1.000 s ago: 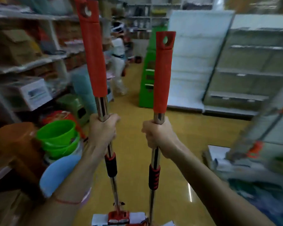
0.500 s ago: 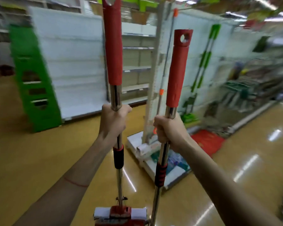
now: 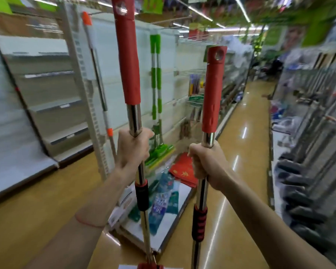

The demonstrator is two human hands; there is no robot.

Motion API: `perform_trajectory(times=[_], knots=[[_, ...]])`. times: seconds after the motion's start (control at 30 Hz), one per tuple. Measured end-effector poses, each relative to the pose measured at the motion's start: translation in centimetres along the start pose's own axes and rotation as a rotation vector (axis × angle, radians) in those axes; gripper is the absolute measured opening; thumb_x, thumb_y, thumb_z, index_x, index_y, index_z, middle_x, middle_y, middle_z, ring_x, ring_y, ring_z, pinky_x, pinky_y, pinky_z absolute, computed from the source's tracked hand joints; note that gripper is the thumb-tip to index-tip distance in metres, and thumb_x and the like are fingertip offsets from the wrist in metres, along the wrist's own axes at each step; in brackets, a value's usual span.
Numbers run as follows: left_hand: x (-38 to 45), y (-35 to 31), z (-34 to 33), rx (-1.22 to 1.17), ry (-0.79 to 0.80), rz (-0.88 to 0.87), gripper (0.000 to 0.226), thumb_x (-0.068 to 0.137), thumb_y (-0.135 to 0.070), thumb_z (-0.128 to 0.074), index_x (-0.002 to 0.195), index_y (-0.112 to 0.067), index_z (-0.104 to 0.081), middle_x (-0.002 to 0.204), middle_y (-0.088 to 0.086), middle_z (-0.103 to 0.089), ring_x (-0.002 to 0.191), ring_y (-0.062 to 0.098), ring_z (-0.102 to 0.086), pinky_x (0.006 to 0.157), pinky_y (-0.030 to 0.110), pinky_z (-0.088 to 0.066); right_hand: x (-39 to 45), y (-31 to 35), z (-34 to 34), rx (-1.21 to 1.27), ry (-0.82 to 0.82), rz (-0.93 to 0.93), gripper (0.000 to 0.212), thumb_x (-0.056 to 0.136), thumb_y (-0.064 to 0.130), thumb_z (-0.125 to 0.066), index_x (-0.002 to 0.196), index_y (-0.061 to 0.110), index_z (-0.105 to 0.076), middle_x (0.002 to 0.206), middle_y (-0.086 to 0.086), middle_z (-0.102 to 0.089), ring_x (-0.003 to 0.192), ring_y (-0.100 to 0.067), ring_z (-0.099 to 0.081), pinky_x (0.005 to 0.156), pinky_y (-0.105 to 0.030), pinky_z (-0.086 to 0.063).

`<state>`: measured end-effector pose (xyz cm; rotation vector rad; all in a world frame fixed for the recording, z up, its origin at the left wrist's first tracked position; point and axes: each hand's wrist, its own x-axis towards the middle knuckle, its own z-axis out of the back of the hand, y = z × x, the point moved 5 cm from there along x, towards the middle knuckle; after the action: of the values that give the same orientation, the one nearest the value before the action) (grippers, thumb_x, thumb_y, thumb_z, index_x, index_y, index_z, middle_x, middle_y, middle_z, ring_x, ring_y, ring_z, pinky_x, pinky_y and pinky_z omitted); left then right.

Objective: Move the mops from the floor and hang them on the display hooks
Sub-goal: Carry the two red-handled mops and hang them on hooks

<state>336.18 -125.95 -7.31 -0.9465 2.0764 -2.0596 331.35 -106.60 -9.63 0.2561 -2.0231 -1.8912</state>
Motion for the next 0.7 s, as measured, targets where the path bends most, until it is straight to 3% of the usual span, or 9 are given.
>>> perform_trajectory(times=[0.2,0.33,0.63,0.7], knots=[[6.6,2.7,-7.9,-0.07,0.123,-0.012,0.043,0.08,-0.007,-0.062,0.05,-0.025,-0.037,0.043,-0.006,-0.03,0.032,0.012,-0.027,0.038,0.022,-0.025,5.9,0.3,6.8,0.005,-0.045,0.016,0.046,0.078,0.002,-0.055,0.04,0.025,-0.043,0.041,0.002,-0.034,0.034,-0.015,-0.027,0.041,-0.023,-0.026],[11.8,5.1,-13.1,-0.131,0.192,-0.002,0.045,0.08,-0.008,-0.061,0.043,-0.026,-0.042,0.04,-0.008,-0.034,0.029,0.011,-0.03,0.036,0.02,-0.027,10.6,0.5,10.7,-0.004,-0.09,0.012,0.042,0.078,0.005,-0.056,0.043,0.025,-0.043,0.042,0.002,-0.034,0.035,-0.016,-0.027,0.041,-0.025,-0.026],[23.7,11.3,-25.0,-0.193,0.369,0.039,0.043,0.08,-0.014,-0.063,0.043,-0.026,-0.045,0.041,-0.008,-0.038,0.032,0.013,-0.033,0.042,0.023,-0.03,21.7,0.6,18.9,-0.097,-0.273,0.035,0.05,0.088,-0.002,-0.052,0.045,0.024,-0.048,0.044,0.001,-0.036,0.037,-0.017,-0.03,0.041,-0.029,-0.028],[26.0,12.1,-27.8,-0.243,0.391,0.052,0.045,0.083,-0.008,-0.062,0.048,-0.027,-0.042,0.041,-0.009,-0.036,0.031,0.01,-0.032,0.037,0.021,-0.03,23.9,1.0,21.2,-0.101,-0.343,0.04,0.046,0.086,-0.002,-0.052,0.048,0.022,-0.044,0.044,0.0,-0.035,0.037,-0.017,-0.028,0.041,-0.029,-0.026]])
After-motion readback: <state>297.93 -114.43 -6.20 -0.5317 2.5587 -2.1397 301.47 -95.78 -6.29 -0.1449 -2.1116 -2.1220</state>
